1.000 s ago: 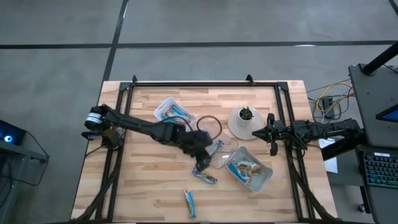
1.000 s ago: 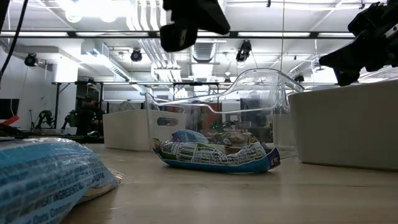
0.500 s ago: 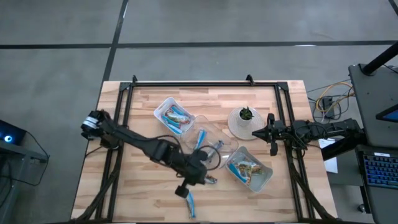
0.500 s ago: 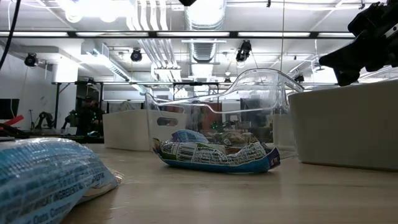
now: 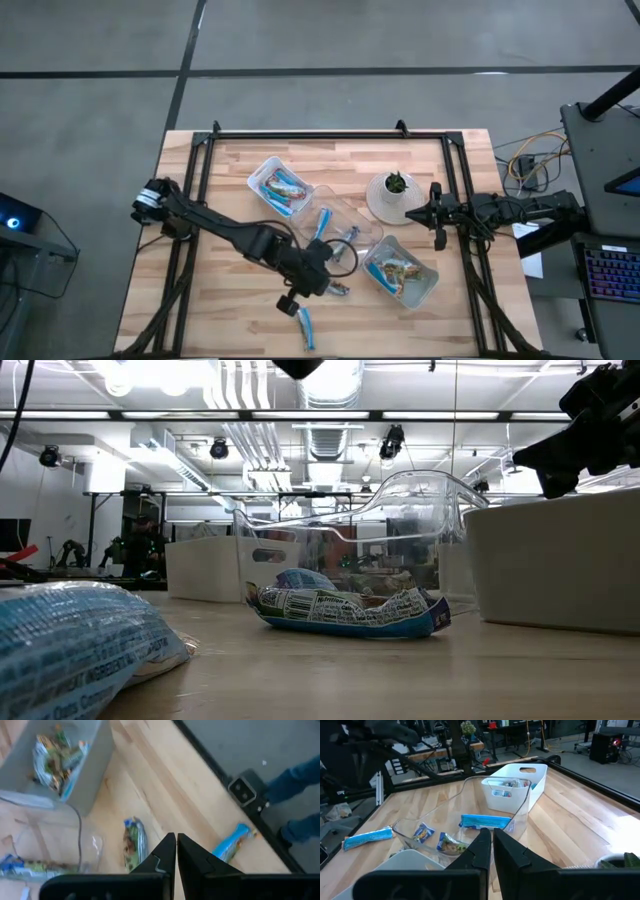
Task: Pick and place Granola Bars by type
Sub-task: Put the blue granola bar into the transparent bin
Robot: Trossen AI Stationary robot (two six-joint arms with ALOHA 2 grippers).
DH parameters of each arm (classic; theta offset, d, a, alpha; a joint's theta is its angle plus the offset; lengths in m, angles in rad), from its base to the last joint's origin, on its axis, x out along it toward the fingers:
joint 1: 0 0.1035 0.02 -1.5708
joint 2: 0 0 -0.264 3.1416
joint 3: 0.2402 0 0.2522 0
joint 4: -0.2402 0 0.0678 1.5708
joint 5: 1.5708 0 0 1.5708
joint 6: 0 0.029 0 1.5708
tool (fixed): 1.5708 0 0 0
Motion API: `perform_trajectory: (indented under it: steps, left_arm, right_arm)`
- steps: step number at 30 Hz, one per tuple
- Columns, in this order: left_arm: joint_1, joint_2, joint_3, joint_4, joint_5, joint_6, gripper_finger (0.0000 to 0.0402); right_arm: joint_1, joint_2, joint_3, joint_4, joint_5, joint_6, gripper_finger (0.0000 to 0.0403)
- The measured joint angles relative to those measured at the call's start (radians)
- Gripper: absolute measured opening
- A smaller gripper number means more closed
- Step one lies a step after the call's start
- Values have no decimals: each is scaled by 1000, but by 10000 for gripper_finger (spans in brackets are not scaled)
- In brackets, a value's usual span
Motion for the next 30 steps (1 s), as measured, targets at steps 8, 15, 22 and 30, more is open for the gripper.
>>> perform_trajectory:
  steps: [8, 15, 22, 30]
  left_arm:
    - [16, 74, 44, -107, -11, 20, 0]
    - [24, 125, 49, -99, -41, 18, 0]
    - [29, 170, 35, -76, -86, 63, 8]
    - [28, 208, 34, -58, -100, 93, 113]
  right_arm:
    - [0, 1, 0, 0, 1, 0, 13]
    - [0, 1, 0, 0, 2, 0, 13]
    - [0, 1, 0, 0, 0, 0, 13]
    - [0, 0, 0, 0, -1, 0, 13]
